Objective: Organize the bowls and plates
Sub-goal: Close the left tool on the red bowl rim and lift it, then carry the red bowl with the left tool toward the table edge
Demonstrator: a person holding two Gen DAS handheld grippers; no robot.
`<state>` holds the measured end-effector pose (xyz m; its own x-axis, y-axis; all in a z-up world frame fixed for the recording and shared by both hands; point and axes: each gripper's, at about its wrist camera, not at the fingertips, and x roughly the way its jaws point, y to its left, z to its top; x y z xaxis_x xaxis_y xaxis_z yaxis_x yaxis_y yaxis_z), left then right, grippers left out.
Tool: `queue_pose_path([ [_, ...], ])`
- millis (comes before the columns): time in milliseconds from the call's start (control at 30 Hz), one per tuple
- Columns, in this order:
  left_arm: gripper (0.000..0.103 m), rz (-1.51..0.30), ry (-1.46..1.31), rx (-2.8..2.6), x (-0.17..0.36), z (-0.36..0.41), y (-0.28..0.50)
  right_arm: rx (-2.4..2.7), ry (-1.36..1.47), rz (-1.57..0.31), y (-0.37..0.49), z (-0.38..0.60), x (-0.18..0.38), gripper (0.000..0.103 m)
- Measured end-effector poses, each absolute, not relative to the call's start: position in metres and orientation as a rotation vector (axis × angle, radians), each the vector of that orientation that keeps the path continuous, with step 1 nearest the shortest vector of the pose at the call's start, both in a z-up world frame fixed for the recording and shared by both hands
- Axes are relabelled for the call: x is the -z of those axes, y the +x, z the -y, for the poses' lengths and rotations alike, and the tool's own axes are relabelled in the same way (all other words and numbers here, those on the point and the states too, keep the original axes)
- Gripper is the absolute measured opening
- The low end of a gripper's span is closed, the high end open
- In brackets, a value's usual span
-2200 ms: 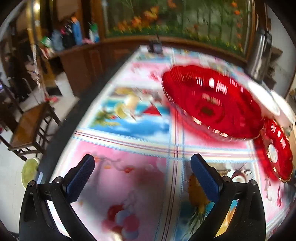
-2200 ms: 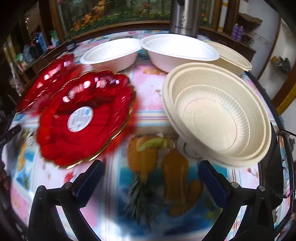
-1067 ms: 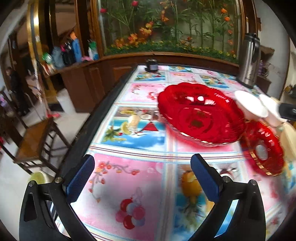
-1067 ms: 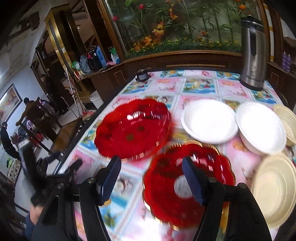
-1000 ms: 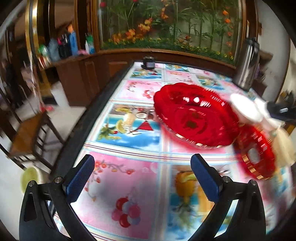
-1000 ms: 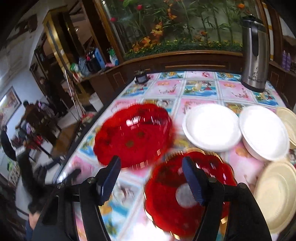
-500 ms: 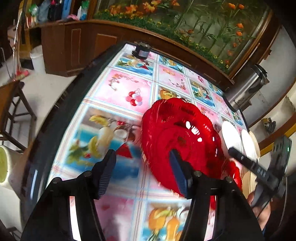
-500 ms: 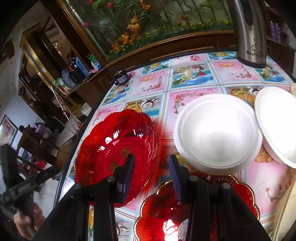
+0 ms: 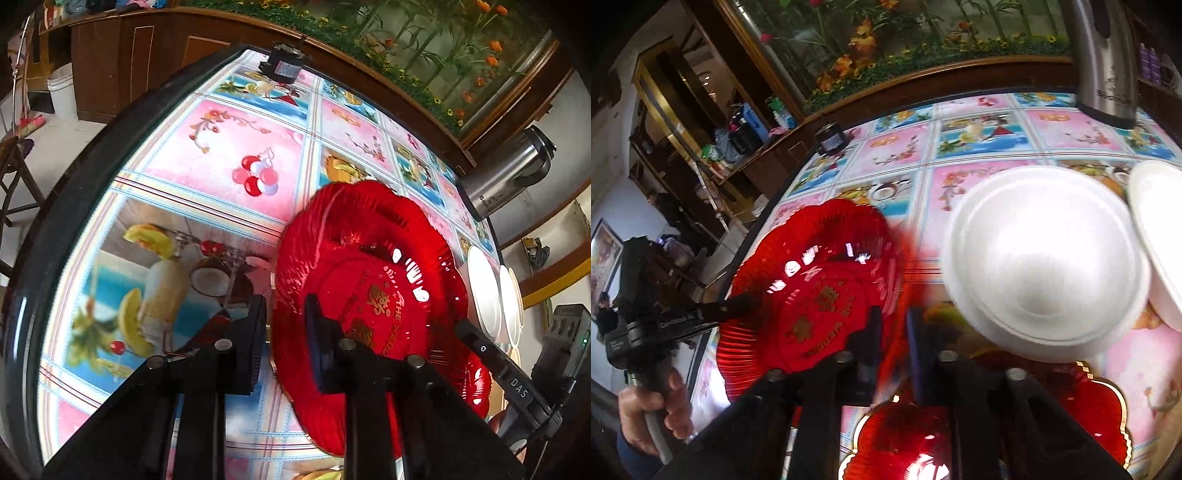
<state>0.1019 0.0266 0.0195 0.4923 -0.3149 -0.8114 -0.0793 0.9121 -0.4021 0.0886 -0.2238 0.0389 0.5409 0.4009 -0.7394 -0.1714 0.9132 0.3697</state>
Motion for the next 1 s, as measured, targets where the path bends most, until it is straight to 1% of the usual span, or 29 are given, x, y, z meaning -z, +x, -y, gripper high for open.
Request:
queue_pose_path([
  [233, 0.018, -1.023, -0.365, 0.125, -0.027, -0.018, 0.092, -0.351, 0.265, -0.937, 0.084, 0.227, -0.040, 0.008],
  [433, 0.018, -0.989, -0.357, 0.104, -0.042, -0.020, 0.071, -0.383, 0.263, -0.917, 0.072, 0.226, -0.053, 0.008],
  [700, 0.018, -0.914, -0.349, 0.076, -0.073, -0.036, 0.018, -0.447, 0.256, -0.878, 0.035, 0.213, -0.082, 0.008],
  [900, 0.018, -0.889, -0.360, 0.070, -0.081, -0.049, -0.029, -0.518, 0.253, -0.884, -0.005, 0.204, -0.091, 0.009],
  [1000, 0.018, -0.894, -0.360, 0.064, -0.076, -0.050, -0.051, -0.537, 0.231, -0.886, -0.026, 0.199, -0.091, 0.009],
])
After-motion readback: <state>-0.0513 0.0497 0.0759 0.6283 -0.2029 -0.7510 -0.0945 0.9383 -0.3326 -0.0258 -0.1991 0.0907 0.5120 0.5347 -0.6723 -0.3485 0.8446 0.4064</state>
